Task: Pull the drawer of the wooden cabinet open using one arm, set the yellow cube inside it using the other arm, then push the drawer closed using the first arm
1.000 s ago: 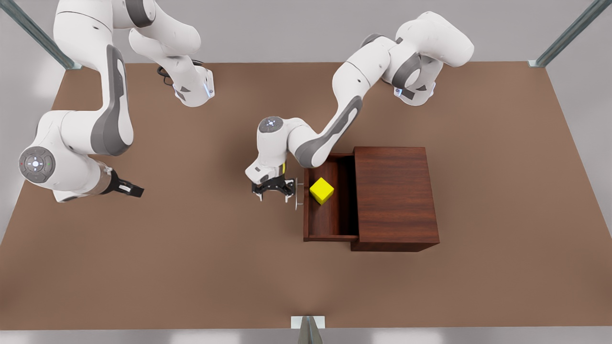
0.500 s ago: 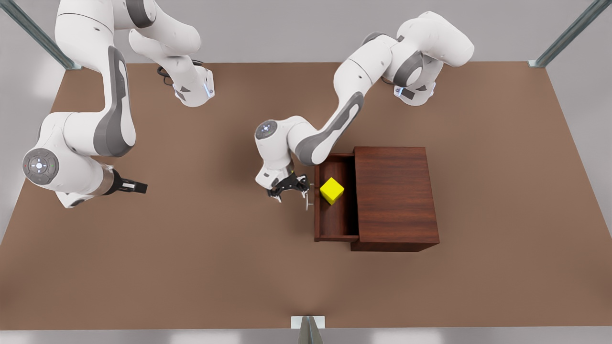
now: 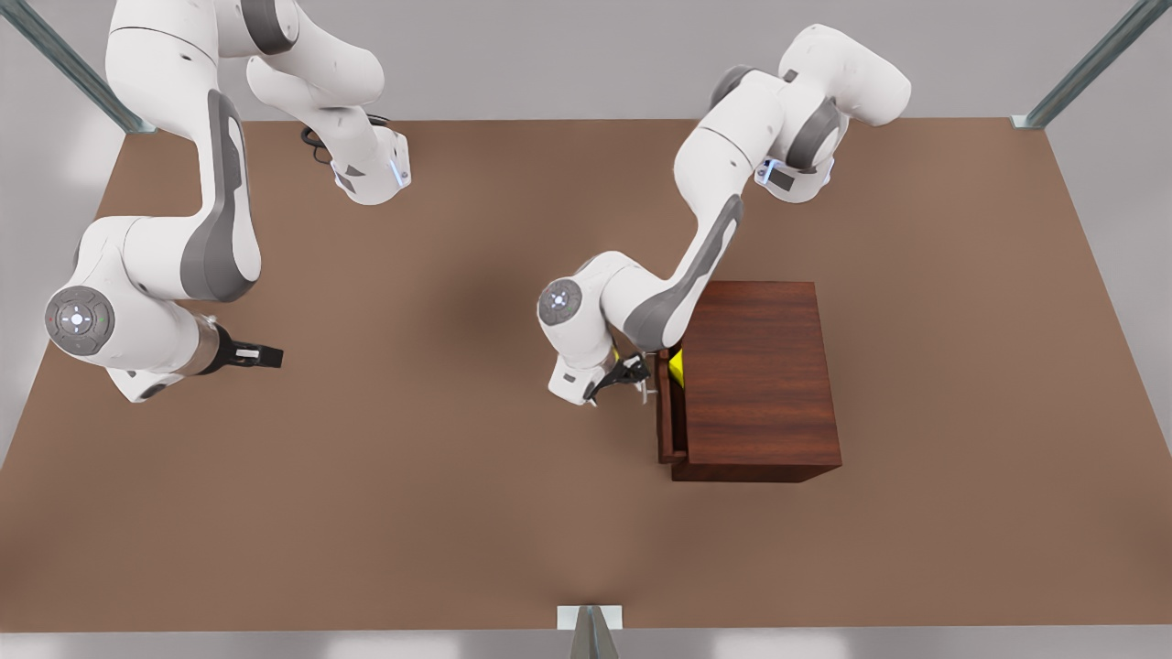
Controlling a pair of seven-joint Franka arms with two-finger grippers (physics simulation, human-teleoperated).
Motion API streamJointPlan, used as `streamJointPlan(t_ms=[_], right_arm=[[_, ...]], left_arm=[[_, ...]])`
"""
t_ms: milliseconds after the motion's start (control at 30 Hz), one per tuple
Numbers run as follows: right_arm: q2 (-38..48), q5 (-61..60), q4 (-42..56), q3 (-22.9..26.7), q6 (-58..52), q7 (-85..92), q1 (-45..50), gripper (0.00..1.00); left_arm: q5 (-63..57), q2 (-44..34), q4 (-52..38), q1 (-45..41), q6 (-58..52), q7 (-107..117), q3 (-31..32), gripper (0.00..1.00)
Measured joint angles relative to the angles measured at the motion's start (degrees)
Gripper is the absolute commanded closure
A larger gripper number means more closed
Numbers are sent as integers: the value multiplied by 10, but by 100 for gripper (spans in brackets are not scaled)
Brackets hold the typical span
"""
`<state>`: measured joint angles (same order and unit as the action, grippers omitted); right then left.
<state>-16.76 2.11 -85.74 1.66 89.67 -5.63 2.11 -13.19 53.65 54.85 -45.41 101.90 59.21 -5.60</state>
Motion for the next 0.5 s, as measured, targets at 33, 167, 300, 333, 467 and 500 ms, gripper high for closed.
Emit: streamJointPlan(t_ms=[33, 167, 300, 333, 467, 500], right_arm=[[0, 0, 0, 0, 0, 2, 0, 0], [0, 1, 0, 0, 0, 8, 0, 0], [0, 2, 0, 0, 0, 13, 0, 0], [0, 2, 0, 0, 0, 14, 0, 0], [0, 2, 0, 0, 0, 18, 0, 0], [0, 2, 0, 0, 0, 19, 0, 0]], left_arm=[[2, 0, 1, 6, -3, -4, 0, 0], [6, 1, 1, 31, -11, -22, 2, 0], [7, -1, 1, 45, -16, -40, 3, 0], [11, -20, 1, 46, -25, -44, 3, 0], [49, -171, 1, 119, -114, -81, 0, 0], [74, -196, 1, 175, -141, -102, 0, 0]])
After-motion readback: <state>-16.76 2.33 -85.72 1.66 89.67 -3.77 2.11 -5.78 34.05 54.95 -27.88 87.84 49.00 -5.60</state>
